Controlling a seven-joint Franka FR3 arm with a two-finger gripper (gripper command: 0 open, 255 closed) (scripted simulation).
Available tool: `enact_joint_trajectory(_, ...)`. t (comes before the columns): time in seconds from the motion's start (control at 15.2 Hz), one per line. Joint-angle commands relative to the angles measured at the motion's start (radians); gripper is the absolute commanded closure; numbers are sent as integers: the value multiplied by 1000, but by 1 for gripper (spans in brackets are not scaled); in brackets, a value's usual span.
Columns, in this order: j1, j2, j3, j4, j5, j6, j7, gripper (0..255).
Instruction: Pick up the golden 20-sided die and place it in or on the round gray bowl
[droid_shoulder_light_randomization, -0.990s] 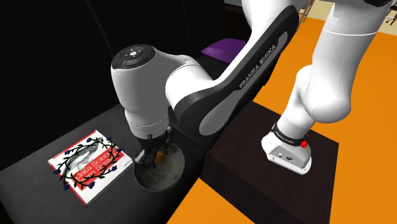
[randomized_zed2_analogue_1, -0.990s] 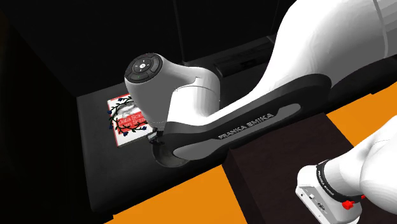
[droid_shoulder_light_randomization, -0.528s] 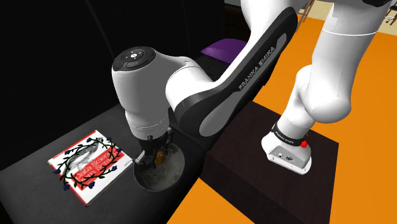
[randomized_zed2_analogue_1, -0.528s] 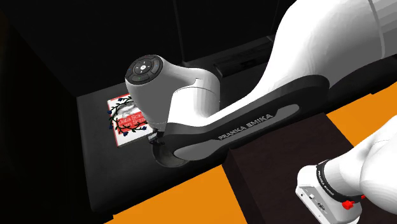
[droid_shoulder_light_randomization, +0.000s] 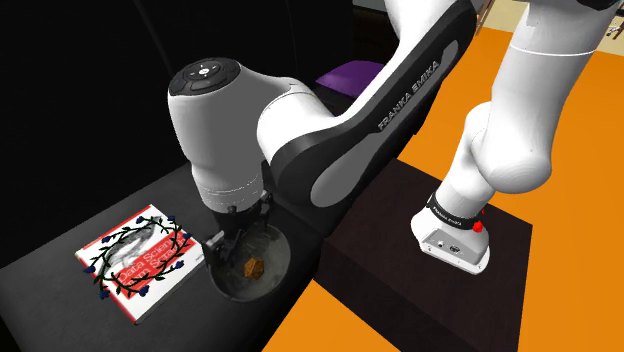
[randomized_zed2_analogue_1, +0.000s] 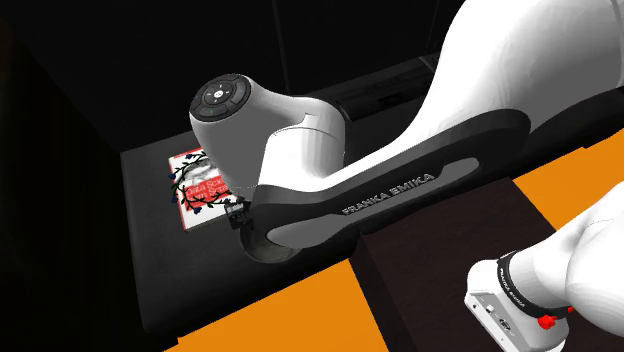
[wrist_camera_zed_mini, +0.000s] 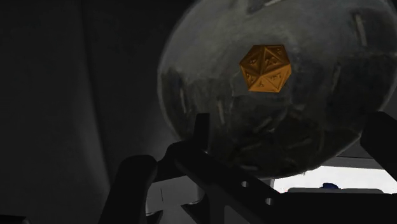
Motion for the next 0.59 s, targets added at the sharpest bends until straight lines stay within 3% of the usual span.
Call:
enact_joint_trajectory(0.0,-7,-45,11,15,36,-52,-23,0)
enact_joint_trajectory(0.53,-8,-60,12,27,49,-76,-32,0)
